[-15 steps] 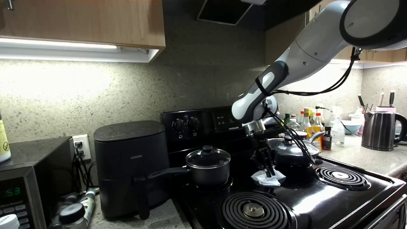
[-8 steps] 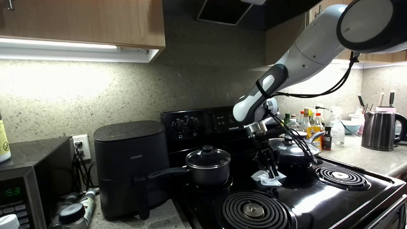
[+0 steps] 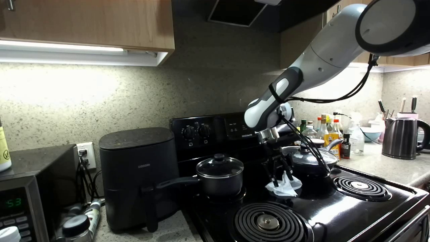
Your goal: Use the tissue to wipe the kitchen control pad
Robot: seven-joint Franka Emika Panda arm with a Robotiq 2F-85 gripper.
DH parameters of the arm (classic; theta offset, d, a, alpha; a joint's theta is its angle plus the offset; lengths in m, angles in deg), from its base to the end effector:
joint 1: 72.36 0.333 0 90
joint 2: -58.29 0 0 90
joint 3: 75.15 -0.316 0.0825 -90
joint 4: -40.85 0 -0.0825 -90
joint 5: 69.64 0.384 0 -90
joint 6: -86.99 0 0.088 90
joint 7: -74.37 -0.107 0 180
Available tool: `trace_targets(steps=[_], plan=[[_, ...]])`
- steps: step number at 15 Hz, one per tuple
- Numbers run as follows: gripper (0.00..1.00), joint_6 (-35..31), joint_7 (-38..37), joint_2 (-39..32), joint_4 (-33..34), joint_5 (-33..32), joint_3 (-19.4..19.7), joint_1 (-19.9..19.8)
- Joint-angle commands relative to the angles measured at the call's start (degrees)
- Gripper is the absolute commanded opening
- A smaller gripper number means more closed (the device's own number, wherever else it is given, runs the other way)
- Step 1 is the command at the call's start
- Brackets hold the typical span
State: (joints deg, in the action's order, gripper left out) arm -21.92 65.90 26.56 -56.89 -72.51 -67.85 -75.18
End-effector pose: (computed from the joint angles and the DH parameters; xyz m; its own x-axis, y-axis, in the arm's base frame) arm 0.6211 -0.1081 0.2497 0.8961 -0.2979 -0.3291 -0.2597 -0.9531 0.1556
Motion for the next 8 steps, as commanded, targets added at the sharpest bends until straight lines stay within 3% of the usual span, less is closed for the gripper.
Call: trace_targets(steps=[1, 2, 4, 8], plan=[[0.88, -0.2, -0.6, -1.3, 1.0, -1.2, -0.3, 0.0], [0.62, -0.1, -0.5, -1.6, 1.1, -1.1, -0.4, -0.1], [0.62, 0.1, -0.3, -2.1, 1.5, -0.8, -0.5, -0.2], [0.35, 0.0, -0.2, -2.7, 2.1, -0.8, -0.6, -0.2]])
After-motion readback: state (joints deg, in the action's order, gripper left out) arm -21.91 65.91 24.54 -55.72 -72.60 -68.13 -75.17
